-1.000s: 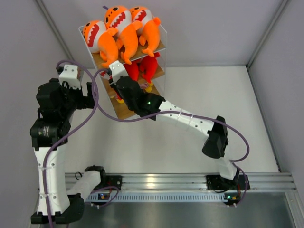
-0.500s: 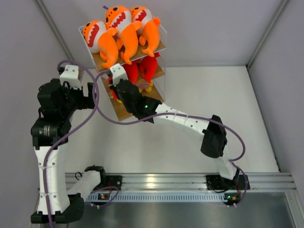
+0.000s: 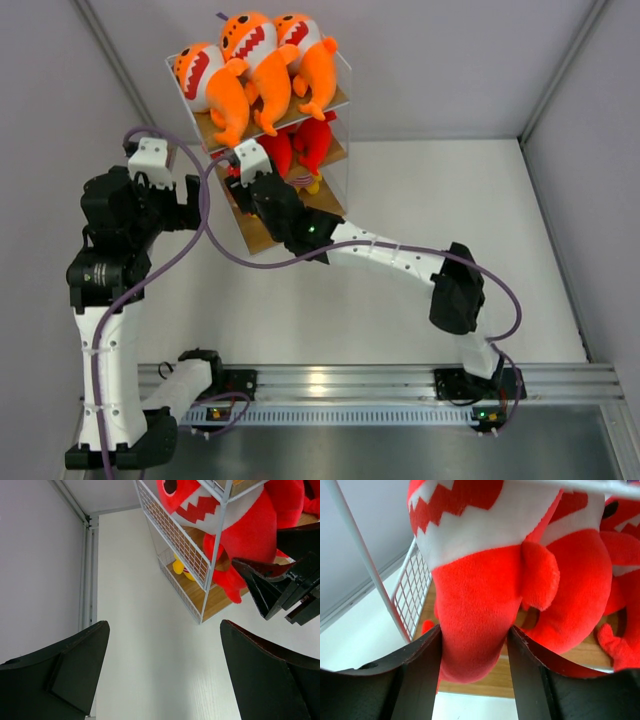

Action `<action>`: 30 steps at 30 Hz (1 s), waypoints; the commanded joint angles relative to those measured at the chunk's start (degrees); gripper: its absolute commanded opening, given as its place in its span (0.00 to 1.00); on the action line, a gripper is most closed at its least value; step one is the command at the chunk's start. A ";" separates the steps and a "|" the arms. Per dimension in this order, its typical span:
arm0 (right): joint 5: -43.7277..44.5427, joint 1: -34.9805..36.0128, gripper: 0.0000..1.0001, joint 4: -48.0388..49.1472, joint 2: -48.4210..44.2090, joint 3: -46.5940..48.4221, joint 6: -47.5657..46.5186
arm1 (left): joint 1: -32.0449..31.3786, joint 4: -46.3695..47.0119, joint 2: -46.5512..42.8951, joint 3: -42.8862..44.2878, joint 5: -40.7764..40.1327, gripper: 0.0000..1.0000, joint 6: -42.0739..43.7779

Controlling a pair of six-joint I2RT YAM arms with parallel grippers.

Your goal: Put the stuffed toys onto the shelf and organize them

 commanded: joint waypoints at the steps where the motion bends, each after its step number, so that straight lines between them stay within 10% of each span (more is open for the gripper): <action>1: -0.71 0.17 0.53 8.04 -8.68 -6.04 1.18 | -0.03 0.44 -0.52 -0.32 0.49 0.98 0.12; 4: -2.55 0.18 0.46 11.13 -11.25 -9.41 1.62 | -0.03 0.44 -0.34 -0.32 0.67 0.98 0.03; 10: -3.88 0.18 0.02 10.08 -9.77 -6.52 0.92 | -0.03 0.53 -0.52 -0.24 0.58 0.98 0.12; 25: -5.11 -0.79 0.01 2.43 3.51 7.99 -1.28 | -0.03 0.53 -0.52 -0.41 0.49 0.98 0.38; 30: -3.70 -1.76 0.14 2.43 2.02 5.62 -1.10 | -0.03 0.53 -0.34 -0.41 0.75 0.98 0.29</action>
